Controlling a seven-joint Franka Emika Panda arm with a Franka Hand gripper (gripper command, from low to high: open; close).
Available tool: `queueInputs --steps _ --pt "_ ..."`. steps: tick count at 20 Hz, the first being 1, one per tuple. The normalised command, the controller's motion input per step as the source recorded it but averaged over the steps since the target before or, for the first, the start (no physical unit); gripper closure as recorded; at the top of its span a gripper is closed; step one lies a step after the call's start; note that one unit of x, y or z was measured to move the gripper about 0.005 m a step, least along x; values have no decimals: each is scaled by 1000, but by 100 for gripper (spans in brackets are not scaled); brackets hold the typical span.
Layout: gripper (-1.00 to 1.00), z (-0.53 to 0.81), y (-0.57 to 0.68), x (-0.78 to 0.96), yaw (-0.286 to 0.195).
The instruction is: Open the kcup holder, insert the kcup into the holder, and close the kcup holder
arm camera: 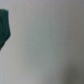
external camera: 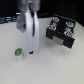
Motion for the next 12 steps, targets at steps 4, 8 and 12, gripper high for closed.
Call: queueInputs --steps 4,8,12 --pt "-100 -375 -574 -216 -251" --pt "-100 -368 -546 -160 -263" --pt "-100 -368 -410 -53 -263"
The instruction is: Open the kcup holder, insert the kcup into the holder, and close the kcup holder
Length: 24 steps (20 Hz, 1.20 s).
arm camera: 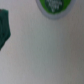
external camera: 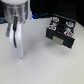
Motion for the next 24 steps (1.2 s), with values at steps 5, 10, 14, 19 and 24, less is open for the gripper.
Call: queueInputs --steps 5,10,14,19,24 --pt "-100 -302 -82 -115 -192" --pt "-100 -162 -23 -124 -154" --pt "-100 -122 -45 -147 -153" --pt "-100 -127 -70 -144 -146" --pt "-100 -105 -67 -152 -142"
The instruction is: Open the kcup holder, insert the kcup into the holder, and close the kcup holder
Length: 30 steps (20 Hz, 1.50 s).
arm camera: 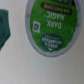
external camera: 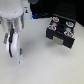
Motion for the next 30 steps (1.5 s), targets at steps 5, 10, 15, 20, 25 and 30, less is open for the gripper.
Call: queueInputs --steps 5,10,15,20,25,30 --pt "-100 -118 -84 -149 -143" --pt "-100 -99 -71 -142 -138" --pt "100 -105 -61 -112 -87" --pt "100 -108 31 -9 0" --pt "100 -142 0 -1 0" --pt "-100 -154 -7 -30 -24"
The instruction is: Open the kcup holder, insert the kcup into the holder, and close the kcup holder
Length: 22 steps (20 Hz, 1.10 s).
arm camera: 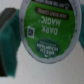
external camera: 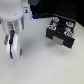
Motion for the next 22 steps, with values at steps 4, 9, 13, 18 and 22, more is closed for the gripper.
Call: queueInputs --steps 4,9,13,18,22 --pt "100 507 235 0 -22" --pt "100 877 435 31 5" --pt "100 859 534 55 23" --pt "100 768 604 38 23" --pt "100 650 642 39 23"
